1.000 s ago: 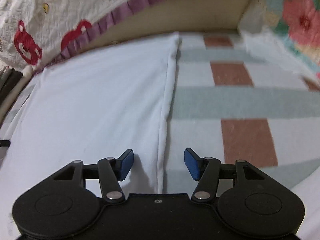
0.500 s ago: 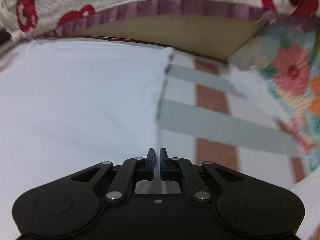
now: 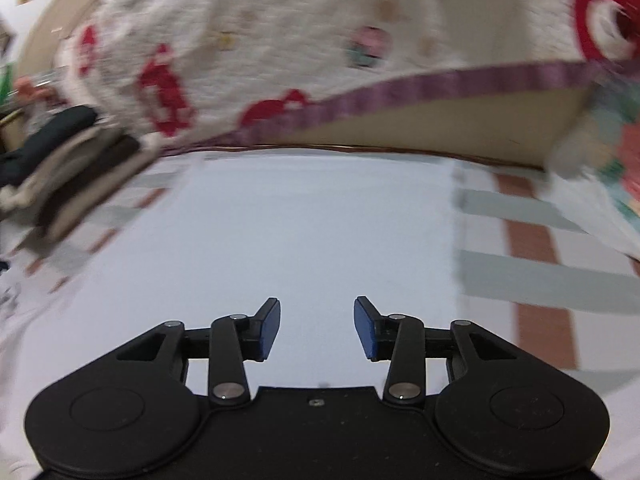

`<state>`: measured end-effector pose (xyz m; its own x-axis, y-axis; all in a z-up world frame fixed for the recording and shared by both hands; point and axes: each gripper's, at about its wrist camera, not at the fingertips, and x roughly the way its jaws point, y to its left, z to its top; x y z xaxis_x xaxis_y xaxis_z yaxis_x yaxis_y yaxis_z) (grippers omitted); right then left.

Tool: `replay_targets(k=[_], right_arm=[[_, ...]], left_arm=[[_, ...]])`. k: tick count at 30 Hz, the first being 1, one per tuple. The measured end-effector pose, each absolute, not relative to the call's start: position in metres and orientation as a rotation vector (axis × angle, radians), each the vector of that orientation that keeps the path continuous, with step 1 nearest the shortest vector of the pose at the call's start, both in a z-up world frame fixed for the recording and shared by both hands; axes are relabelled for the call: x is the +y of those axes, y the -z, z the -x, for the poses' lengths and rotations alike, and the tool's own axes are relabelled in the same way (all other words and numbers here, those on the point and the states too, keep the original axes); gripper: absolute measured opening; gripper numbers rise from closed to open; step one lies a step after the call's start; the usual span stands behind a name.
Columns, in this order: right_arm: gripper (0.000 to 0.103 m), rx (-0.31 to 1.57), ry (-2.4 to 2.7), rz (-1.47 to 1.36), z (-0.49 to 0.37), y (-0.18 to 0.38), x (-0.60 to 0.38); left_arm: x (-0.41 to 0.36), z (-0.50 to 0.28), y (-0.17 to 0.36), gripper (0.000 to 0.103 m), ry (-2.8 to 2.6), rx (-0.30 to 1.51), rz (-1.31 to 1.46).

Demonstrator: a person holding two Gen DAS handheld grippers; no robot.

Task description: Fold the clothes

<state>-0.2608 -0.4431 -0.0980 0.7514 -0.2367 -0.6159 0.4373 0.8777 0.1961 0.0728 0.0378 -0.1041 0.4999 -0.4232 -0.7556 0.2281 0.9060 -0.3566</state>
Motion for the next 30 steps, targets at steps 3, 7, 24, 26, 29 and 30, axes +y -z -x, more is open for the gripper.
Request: replay_targets(k=[3, 7, 24, 26, 29, 30], right_arm=[[0.051, 0.609, 0.262, -0.374, 0.249, 0.087, -0.419], [0.057, 0.594, 0.111, -0.415, 0.234, 0.072, -0.386], [0.061, 0.664, -0.089, -0.319, 0.213, 0.115, -0.247], [0.061, 0.676, -0.098, -0.299, 0.212, 0.124, -0.230], [0.061, 0.696, -0.112, -0.258, 0.209, 0.136, -0.207], [0.061, 0.704, -0.116, -0.218, 0.207, 0.137, -0.203]], left_arm=[[0.074, -0.071, 0.108, 0.048, 0.377, 0.985, 0.320], [0.123, -0.068, 0.113, 0.048, 0.348, 1.001, 0.451], [0.123, -0.106, 0.145, 0.003, 0.221, 0.917, 0.283], [0.119, -0.107, 0.135, 0.002, 0.227, 0.874, 0.222], [0.115, -0.101, 0.108, 0.002, 0.201, 0.757, 0.116], [0.115, -0.101, 0.107, 0.002, 0.191, 0.750, 0.105]])
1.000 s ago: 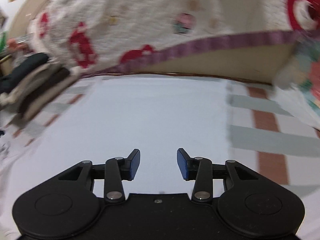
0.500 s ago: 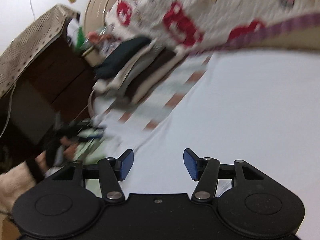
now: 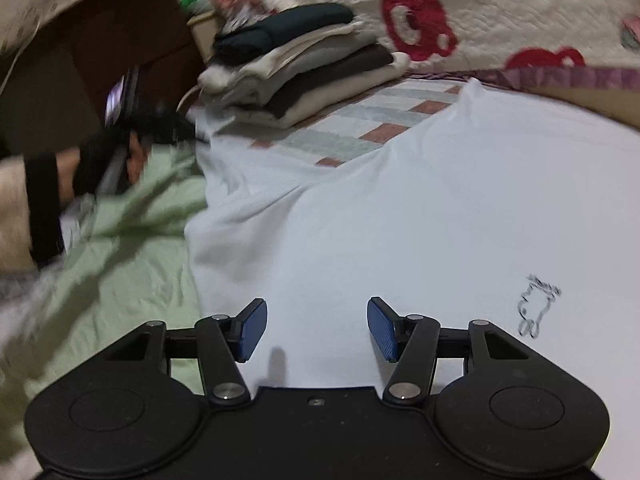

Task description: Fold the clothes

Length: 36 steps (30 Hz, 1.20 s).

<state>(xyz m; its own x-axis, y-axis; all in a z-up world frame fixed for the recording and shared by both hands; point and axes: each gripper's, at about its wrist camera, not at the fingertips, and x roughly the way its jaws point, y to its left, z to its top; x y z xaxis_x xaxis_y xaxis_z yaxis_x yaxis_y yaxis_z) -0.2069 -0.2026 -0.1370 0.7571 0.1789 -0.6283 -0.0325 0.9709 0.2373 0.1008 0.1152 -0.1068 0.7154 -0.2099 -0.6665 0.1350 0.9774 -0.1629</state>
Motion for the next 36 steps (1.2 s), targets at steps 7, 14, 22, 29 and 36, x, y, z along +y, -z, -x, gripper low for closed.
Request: replay_targets(k=[7, 14, 22, 29, 36], right_arm=[[0.061, 0.729, -0.150, -0.107, 0.194, 0.146, -0.192], [0.064, 0.726, -0.216, -0.097, 0.197, 0.165, -0.158], [0.065, 0.707, -0.297, -0.234, 0.209, 0.157, -0.150], [0.064, 0.608, -0.100, -0.514, 0.240, 0.140, -0.214], [0.064, 0.572, 0.086, -0.496, 0.273, 0.129, -0.247]], left_arm=[[0.117, -0.097, 0.096, 0.002, 0.125, 0.703, 0.031], [0.116, -0.091, 0.084, 0.002, 0.098, 0.667, 0.015], [0.079, -0.062, 0.044, 0.002, 0.210, 0.545, -0.091], [0.016, -0.008, 0.013, 0.002, 0.504, 0.487, -0.192], [-0.059, 0.051, 0.011, 0.002, 0.819, 0.608, -0.130]])
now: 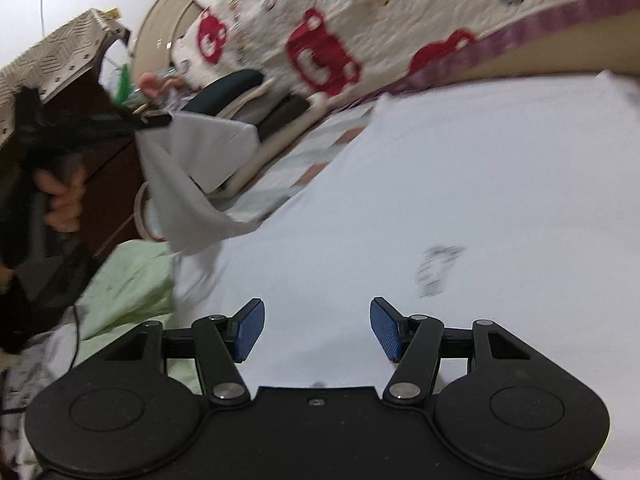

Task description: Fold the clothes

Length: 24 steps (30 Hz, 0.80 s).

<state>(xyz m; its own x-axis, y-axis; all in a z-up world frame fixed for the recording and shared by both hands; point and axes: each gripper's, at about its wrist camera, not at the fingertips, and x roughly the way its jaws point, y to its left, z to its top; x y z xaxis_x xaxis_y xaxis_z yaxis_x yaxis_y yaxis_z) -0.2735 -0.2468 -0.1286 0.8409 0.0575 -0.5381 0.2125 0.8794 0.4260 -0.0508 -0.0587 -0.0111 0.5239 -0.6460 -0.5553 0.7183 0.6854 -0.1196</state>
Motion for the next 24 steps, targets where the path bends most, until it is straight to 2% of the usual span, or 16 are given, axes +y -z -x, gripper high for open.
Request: replay_targets(k=[9, 17, 24], right_arm=[[0.064, 0.590, 0.229, -0.467, 0.300, 0.130, -0.265], [0.064, 0.638, 0.267, -0.482, 0.301, 0.144, -0.260], [0.065, 0.627, 0.332, -0.421, 0.304, 0.136, -0.254]], left_arm=[[-0.155, 0.121, 0.023, 0.004, 1.199, 0.818, -0.043], [-0.161, 0.146, 0.108, 0.004, 1.164, 1.019, -0.119], [-0.145, 0.156, 0.111, 0.004, 1.139, 1.001, -0.162]])
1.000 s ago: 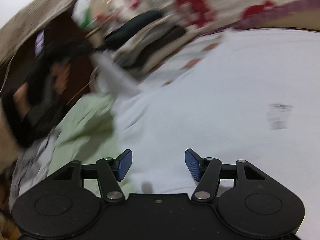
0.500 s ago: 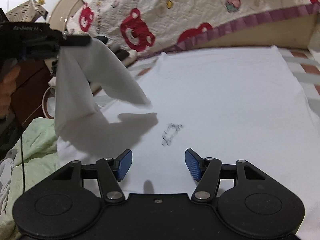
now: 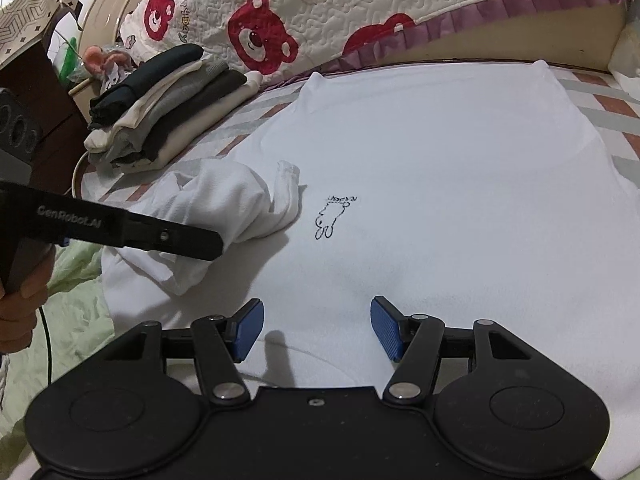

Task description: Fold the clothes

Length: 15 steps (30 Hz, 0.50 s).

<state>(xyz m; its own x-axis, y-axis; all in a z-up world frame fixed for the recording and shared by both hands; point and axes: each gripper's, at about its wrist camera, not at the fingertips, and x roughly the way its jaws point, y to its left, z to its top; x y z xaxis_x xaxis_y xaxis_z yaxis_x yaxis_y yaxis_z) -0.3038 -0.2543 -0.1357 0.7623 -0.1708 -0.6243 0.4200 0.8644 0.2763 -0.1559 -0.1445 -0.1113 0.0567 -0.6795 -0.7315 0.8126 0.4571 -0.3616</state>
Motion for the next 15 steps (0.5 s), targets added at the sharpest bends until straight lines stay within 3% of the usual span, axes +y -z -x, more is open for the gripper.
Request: replay_targets(k=[6, 10, 15], right_arm=[[0.065, 0.617, 0.387, -0.368, 0.306, 0.128, -0.250], [0.065, 0.587, 0.375, -0.401, 0.310, 0.123, -0.250], [0.065, 0.581, 0.303, -0.509, 0.304, 0.130, -0.254]], left_arm=[[-0.149, 0.156, 0.104, 0.005, 1.148, 0.983, -0.193], [-0.125, 0.153, 0.096, 0.018, 1.105, 0.956, -0.149], [-0.087, 0.145, 0.087, 0.027, 1.035, 0.923, -0.065]])
